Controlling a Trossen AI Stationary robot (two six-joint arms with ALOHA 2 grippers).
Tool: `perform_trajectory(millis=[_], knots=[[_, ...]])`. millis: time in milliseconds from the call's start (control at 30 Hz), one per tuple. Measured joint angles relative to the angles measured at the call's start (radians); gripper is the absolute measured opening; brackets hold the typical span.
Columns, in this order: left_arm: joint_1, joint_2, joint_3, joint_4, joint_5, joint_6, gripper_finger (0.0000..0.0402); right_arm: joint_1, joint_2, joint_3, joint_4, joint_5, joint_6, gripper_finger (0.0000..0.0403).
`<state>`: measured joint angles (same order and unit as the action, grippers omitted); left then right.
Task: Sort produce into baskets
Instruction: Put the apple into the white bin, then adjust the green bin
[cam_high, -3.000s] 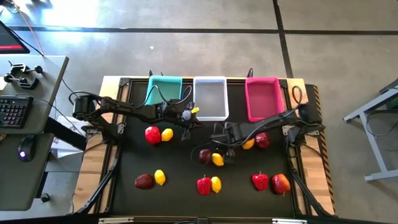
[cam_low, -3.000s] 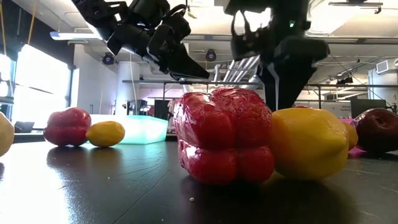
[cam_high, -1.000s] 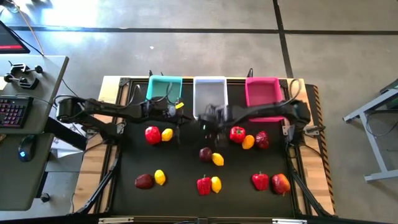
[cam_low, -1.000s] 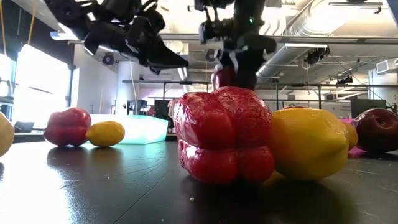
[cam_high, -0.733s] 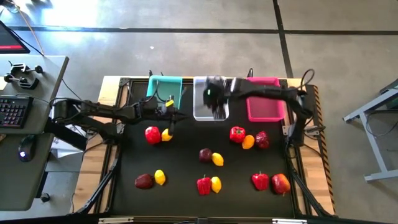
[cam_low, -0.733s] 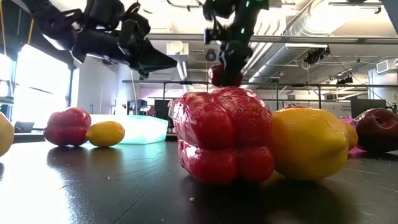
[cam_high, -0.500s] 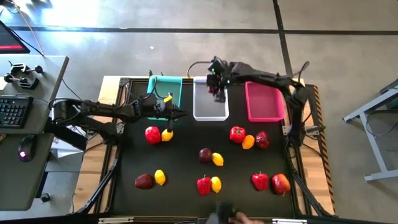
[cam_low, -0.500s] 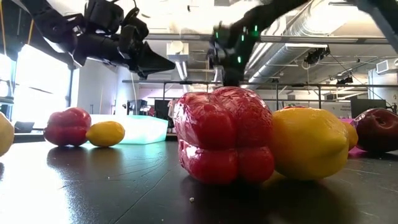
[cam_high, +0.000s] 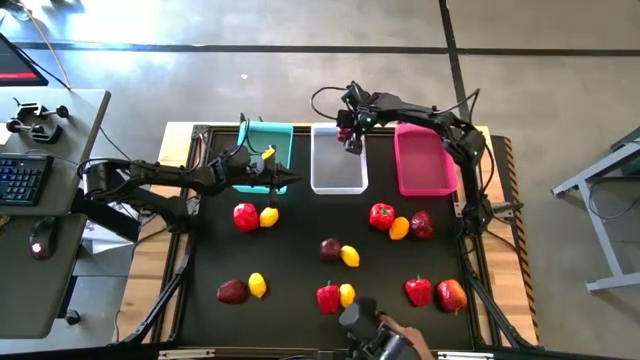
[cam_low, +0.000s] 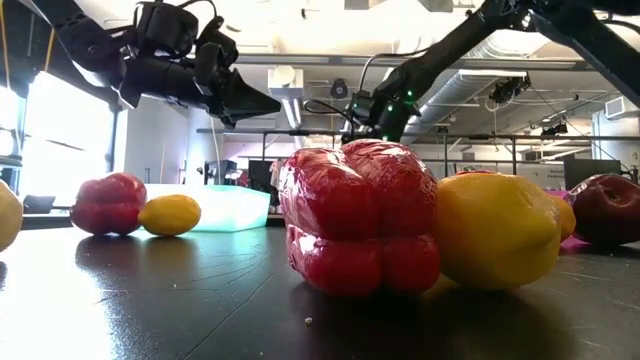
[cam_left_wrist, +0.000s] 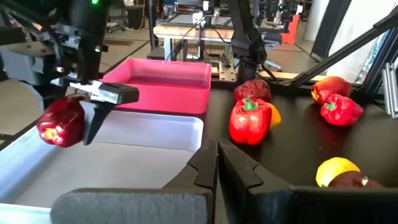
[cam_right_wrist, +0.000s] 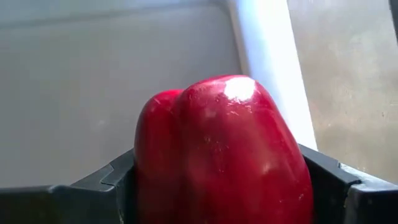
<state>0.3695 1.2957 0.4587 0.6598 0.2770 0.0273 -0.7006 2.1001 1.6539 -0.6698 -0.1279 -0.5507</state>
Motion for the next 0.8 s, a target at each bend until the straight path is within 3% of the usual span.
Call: perform_trajectory(millis=[167, 300, 400, 633, 800], knots=[[0.0, 0.0, 0.0, -0.003, -0.007, 0.021, 0.0, 0.005, 0.014, 0.0, 0.026, 0.036, 0.001, 0.0292], [0.008, 0.0, 0.0, -0.007, -0.007, 0.028, 0.0, 0.018, 0.014, 0.0, 0.046, 0.113, 0.036, 0.0369], [0.017, 0.0, 0.0, -0.007, -0.007, 0.029, 0.0, 0.028, 0.014, 0.0, 0.049, 0.127, 0.05, 0.0386], [0.087, 0.0, 0.0, -0.005, -0.007, -0.032, 0.0, 0.058, 0.014, 0.011, 0.017, 0.152, 0.054, 0.0347], [0.088, 0.0, 0.0, -0.007, -0.023, -0.016, 0.0, 0.083, -0.009, 0.068, -0.004, 0.143, 0.052, 0.0247]])
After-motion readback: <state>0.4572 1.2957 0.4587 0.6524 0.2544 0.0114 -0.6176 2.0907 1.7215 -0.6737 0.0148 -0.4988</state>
